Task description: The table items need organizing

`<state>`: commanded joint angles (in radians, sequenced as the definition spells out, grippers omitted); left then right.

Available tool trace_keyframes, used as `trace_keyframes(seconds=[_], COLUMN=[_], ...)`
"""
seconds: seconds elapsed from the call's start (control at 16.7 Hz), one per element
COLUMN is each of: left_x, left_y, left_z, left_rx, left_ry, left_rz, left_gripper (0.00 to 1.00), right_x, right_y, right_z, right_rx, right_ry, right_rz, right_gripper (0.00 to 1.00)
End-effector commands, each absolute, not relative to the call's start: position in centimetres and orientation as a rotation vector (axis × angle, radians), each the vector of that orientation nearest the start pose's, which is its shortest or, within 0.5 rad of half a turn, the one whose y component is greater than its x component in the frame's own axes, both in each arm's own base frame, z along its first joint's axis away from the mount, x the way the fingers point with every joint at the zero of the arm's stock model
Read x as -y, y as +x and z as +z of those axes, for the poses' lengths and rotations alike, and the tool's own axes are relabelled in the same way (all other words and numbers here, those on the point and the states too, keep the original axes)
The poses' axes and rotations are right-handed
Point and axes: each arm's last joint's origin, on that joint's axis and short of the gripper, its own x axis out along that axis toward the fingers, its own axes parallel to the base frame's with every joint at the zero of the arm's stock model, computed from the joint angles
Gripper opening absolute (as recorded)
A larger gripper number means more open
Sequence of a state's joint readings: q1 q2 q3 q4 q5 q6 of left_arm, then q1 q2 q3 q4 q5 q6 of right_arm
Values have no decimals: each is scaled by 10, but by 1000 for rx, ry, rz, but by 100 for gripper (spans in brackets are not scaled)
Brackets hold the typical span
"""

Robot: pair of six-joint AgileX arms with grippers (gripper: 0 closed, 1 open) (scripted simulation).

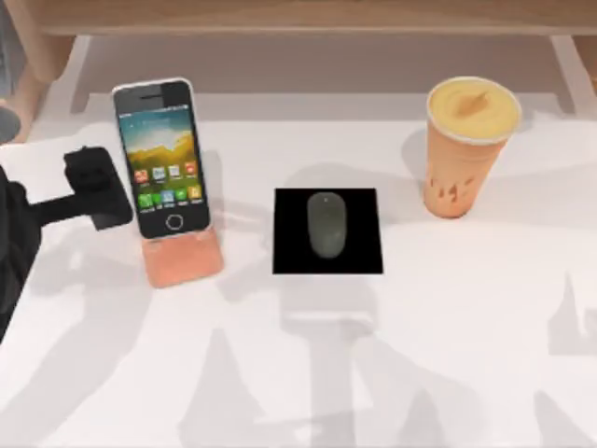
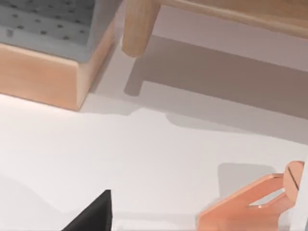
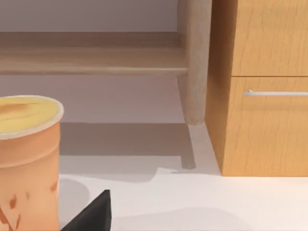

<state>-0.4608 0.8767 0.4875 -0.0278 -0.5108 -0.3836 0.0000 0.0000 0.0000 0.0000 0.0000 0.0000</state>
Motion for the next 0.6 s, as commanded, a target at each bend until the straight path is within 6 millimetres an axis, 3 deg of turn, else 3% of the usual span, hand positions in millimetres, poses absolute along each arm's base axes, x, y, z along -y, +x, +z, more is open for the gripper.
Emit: trace_keyframes(seconds=[0.36, 0.6], left_x=[19, 5], left_y=[122, 107], left_z=[204, 173], left_rx=[-121, -24], left_ry=[-142, -45], left_rz=[28, 4], left_gripper=[100, 100], right_x=[1, 1], right_y=[106, 106], right_z=[160, 160], right_rx=[0, 0], right_ry=[0, 0], right_rz=[0, 0], right_gripper=[100, 100])
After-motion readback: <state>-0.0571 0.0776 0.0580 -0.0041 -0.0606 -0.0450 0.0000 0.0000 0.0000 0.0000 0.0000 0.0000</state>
